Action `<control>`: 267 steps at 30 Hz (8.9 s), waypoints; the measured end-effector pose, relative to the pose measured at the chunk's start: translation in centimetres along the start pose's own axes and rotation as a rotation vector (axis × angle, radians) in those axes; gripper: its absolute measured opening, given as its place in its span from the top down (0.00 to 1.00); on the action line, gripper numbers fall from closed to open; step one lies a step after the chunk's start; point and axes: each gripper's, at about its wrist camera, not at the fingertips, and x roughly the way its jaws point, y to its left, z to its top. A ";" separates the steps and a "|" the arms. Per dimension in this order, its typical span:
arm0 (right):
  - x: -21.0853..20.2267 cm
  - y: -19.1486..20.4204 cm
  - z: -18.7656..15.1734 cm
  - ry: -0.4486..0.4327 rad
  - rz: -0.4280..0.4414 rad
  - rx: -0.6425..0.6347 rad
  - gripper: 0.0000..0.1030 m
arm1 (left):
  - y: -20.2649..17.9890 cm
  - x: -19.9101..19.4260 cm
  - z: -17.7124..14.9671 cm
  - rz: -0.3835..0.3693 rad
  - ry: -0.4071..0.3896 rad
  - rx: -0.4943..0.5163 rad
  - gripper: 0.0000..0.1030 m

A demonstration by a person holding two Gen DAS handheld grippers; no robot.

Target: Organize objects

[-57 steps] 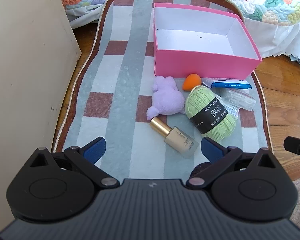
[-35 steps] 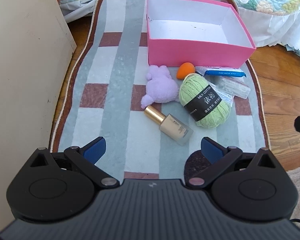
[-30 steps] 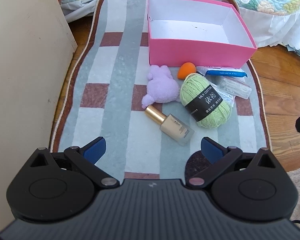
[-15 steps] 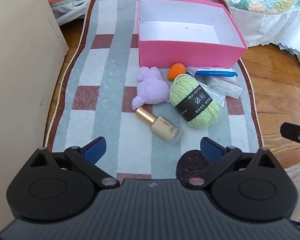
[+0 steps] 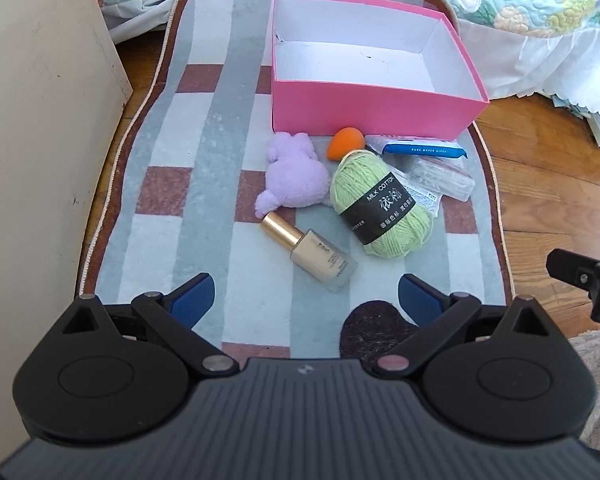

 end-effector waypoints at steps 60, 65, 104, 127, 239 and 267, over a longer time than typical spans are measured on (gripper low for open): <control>7.9 8.8 1.6 -0.026 0.518 -0.546 0.15 | 5.2 8.5 3.4 -0.130 0.042 -0.176 0.12; 11.2 11.5 0.1 0.056 0.531 -0.655 0.30 | 5.7 11.0 2.7 -0.163 0.059 -0.230 0.18; 20.9 8.1 -1.9 0.352 0.649 -0.069 0.60 | 4.8 15.9 -1.0 -0.288 0.124 -0.287 0.60; 7.3 3.1 7.0 -0.092 0.580 0.005 0.60 | -3.8 1.3 12.7 -0.346 -0.102 0.085 0.61; 18.9 -1.3 -0.9 0.209 0.631 0.214 0.41 | 0.8 17.4 9.2 -0.475 0.267 -0.078 0.58; 15.6 1.7 -3.1 0.012 0.423 -0.267 0.36 | 2.7 12.8 6.4 -0.581 0.129 -0.033 0.60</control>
